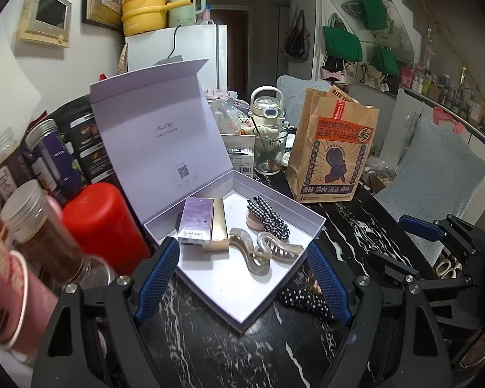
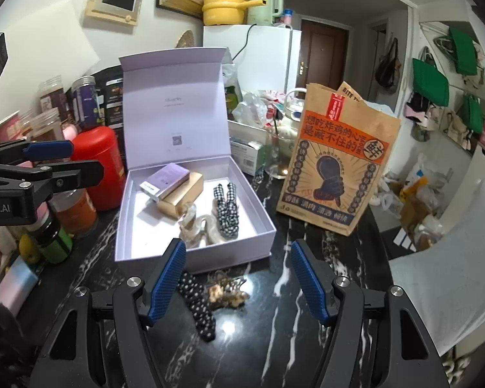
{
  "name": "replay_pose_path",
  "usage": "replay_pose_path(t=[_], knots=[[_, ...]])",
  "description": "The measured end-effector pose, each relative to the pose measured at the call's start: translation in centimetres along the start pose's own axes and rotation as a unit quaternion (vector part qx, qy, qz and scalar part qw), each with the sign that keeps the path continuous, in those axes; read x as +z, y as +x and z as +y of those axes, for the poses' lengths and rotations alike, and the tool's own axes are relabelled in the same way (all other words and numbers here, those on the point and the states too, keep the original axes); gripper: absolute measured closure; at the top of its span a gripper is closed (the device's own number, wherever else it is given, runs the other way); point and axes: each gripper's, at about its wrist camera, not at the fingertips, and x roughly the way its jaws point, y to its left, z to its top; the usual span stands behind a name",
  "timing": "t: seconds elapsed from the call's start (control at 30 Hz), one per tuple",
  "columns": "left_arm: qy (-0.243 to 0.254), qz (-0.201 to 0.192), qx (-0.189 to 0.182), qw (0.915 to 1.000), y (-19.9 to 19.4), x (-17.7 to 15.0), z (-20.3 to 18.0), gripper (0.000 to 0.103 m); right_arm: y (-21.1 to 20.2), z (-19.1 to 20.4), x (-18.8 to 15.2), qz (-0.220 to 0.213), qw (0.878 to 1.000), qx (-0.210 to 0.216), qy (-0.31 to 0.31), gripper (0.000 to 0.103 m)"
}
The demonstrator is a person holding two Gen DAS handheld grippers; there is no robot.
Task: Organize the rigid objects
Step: 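Withdraw both tools from the lilac box back over the table, then grasp the black polka-dot scrunchie on the table with the right tool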
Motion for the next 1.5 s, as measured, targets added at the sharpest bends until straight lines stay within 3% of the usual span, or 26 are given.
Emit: replay_pose_path(t=[0.47,1.17,1.37,1.5], knots=[[0.002,0.008,-0.005,0.9999,-1.4,-4.0,-0.1,0.021,-0.7,2.1,-3.8,0.014,1.000,0.022,-0.002,0.035],[-0.014,0.051,-0.039,0.9978,2.5,-8.2,0.7,0.021,5.7,2.5,-7.5,0.081,0.995,0.054,-0.007,0.039],[-0.016,0.066,-0.047,0.9966,3.8,-8.8,0.6,0.021,8.0,2.3,-8.0,0.111,0.992,0.058,-0.005,0.047],[-0.012,0.068,-0.046,0.9965,4.2,-9.0,0.6,0.021,9.3,2.4,-8.4,0.128,0.989,0.069,-0.004,0.058]])
